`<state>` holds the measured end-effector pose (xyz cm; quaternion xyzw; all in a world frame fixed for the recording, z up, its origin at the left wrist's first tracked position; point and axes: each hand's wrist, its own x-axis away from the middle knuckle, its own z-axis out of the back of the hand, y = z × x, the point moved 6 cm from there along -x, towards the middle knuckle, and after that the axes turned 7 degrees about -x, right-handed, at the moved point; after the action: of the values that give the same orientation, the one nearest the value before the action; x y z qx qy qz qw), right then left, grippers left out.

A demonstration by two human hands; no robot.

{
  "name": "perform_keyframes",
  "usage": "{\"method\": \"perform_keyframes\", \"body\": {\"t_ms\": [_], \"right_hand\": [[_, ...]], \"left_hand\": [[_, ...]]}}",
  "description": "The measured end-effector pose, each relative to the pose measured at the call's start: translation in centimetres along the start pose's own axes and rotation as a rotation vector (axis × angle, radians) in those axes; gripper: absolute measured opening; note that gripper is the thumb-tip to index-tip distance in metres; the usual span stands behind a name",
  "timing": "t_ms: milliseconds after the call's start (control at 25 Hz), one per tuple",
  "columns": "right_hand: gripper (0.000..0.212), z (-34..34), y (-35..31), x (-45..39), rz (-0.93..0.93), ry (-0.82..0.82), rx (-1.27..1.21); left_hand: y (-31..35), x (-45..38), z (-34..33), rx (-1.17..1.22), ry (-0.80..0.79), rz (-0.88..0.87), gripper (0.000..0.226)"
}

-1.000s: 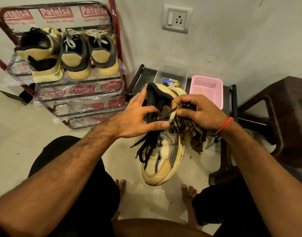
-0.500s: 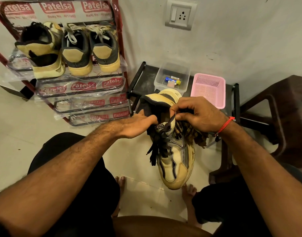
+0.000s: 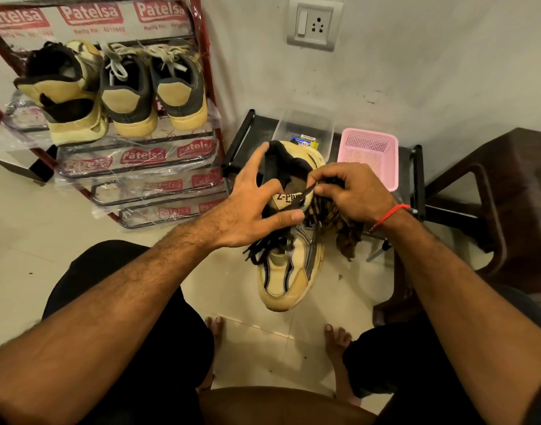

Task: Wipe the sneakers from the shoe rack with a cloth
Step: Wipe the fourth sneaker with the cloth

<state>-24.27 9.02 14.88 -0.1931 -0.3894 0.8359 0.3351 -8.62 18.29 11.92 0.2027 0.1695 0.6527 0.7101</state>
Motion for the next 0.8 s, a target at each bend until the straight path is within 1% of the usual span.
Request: {"method": "perform_keyframes", "body": {"t_ms": [40,80,160,240,280,360,400,440,480,520,560,600,640,680,760,800], "right_hand": [[0.018,-0.1,0.0,0.0,-0.014,0.009,-0.016],[0.017,-0.1,0.0,0.0,-0.025,0.016,-0.038],[0.018,0.0,0.1,-0.2,-0.046,0.028,-0.115],[0.018,-0.2,0.1,-0.3,-0.057,0.018,-0.207],[0.017,-0.3,0.2,-0.4,-0.073,0.035,-0.248],[0.016,0.1,0.5,-0.2,-0.157,0.155,-0.399],[0.015,0.4,0.4,0.1,-0.209,0.231,-0.534],[0.014,0.2,0.1,0.2,-0.251,0.275,-0.665],[0.013,-0.3,-0.3,0.3,-0.258,0.267,-0.739],[0.018,-1.1,-1.2,0.4,-0.221,0.194,-0.682],[0.033,-2.2,-2.2,0.7,-0.134,0.068,-0.487],[0.051,-3.6,-3.2,1.2,-0.028,-0.051,-0.223],[0.064,-4.6,-3.8,1.5,0.063,-0.111,-0.024],[0.066,-5.3,-4.5,1.9,0.144,-0.131,0.085],[0.048,-6.1,-5.8,2.8,0.299,-0.197,0.121],[0.038,-6.8,-6.7,3.4,0.383,-0.270,0.122]], "left_hand": [[0.3,0.1,-0.1,0.051,-0.011,0.033,0.044],[0.4,0.0,-0.1,0.110,0.011,0.074,0.038],[0.5,0.0,0.5,0.244,0.130,0.149,0.024],[0.2,-0.2,1.2,0.345,0.226,0.178,0.024],[0.1,-0.4,1.3,0.406,0.242,0.184,0.025],[-0.4,-0.2,1.5,0.520,0.243,0.225,0.020],[-0.8,-0.1,1.6,0.553,0.250,0.251,0.020],[-1.2,-0.1,1.7,0.572,0.272,0.272,0.024],[-1.6,0.0,1.7,0.572,0.305,0.296,0.030],[-1.9,0.1,1.9,0.560,0.348,0.316,0.035],[-2.2,0.2,2.1,0.548,0.394,0.327,0.037],[-2.5,0.2,2.3,0.540,0.429,0.339,0.037],[-2.8,0.3,2.6,0.538,0.463,0.357,0.035],[-3.3,0.5,3.0,0.563,0.501,0.390,0.032],[-4.4,0.9,3.5,0.648,0.552,0.481,0.035],[-5.0,1.0,3.6,0.665,0.561,0.506,0.032]]}}
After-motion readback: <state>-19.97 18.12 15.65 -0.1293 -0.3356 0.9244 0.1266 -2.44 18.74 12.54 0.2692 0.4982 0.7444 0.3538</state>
